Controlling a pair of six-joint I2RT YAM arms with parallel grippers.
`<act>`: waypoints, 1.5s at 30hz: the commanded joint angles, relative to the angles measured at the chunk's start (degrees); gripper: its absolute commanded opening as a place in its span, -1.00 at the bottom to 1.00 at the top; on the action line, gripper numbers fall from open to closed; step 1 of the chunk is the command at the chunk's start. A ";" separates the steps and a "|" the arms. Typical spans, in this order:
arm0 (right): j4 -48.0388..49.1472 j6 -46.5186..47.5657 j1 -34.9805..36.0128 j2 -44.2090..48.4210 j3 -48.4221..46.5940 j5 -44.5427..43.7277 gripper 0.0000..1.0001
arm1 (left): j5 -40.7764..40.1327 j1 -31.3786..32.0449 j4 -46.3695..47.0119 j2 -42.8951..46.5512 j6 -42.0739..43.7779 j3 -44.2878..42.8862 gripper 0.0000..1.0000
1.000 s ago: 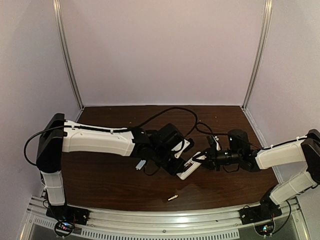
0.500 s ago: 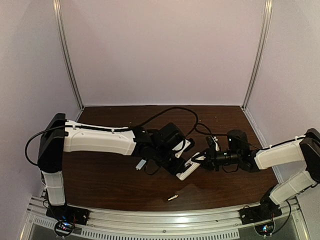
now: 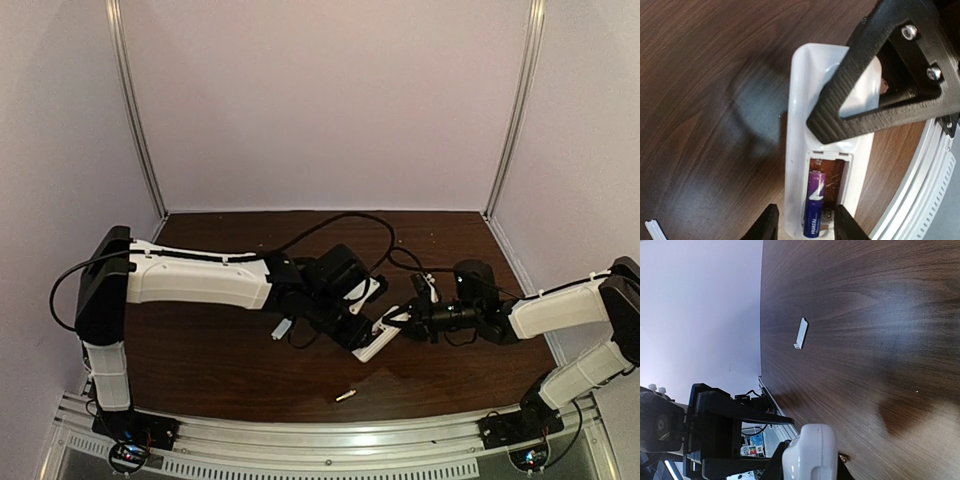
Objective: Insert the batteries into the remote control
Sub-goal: Place the battery in the battery compartment, then load the battery into the battery compartment.
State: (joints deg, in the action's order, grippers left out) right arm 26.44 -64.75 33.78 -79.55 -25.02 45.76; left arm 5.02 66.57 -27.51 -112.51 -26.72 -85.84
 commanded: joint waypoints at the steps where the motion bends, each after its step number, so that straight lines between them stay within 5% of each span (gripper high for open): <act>1: 2.47 -0.35 0.41 -0.47 -0.17 2.08 -1.00 | 1.53 -0.36 2.91 3.06 2.16 0.61 -0.16; 12: 5.35 -3.29 0.21 -2.06 -0.07 7.04 -1.00 | 5.69 -1.54 12.08 15.00 7.96 10.23 0.11; 27: 13.58 -14.30 0.49 -4.25 0.38 19.68 -1.00 | 11.83 -1.52 27.06 34.15 35.84 31.53 0.06; 36: -2.59 -3.47 1.30 -3.20 -3.53 22.45 -1.00 | 12.68 2.73 24.75 31.66 46.10 32.12 0.02; 45: -16.96 9.55 3.05 -2.50 -8.56 23.27 -1.00 | 16.55 2.77 32.63 30.34 38.17 35.02 0.34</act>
State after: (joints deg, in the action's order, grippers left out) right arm 16.03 -62.04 35.70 -83.13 -31.92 67.51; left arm 18.50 69.47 -2.00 -81.43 14.98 -52.66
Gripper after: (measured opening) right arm 0.205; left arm 0.653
